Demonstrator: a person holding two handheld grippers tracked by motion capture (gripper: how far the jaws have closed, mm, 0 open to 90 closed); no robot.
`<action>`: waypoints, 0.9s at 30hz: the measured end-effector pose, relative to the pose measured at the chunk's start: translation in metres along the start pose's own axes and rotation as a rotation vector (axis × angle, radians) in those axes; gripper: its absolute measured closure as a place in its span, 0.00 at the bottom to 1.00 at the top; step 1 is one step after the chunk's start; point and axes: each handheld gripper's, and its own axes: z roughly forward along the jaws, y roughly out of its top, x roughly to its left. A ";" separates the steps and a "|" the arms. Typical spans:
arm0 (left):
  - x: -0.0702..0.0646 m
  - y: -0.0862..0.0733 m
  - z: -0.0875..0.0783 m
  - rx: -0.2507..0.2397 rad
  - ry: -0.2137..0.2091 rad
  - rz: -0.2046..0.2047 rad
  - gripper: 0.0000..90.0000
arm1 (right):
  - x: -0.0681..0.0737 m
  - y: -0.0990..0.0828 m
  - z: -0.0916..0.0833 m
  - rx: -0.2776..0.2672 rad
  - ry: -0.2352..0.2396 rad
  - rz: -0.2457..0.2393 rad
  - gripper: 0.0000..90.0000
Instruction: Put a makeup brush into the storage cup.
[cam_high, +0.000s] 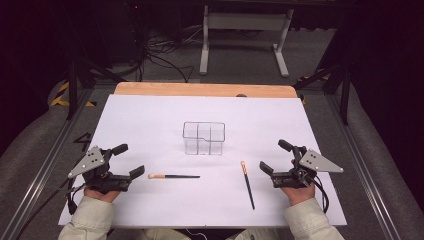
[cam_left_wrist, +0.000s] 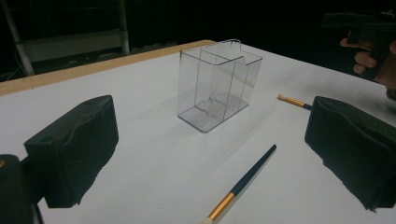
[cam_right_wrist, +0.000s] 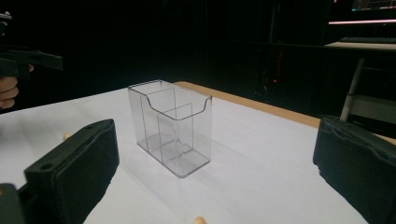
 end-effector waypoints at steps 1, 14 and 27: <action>0.000 0.000 0.000 0.003 0.000 0.001 0.04 | 0.001 0.002 0.002 0.006 0.003 -0.002 0.01; 0.001 -0.001 0.002 0.012 -0.002 0.001 0.04 | 0.021 0.034 0.041 0.015 0.099 -0.050 0.02; 0.001 -0.001 0.002 0.018 -0.003 -0.001 0.04 | 0.040 0.048 0.072 0.025 0.182 -0.050 0.02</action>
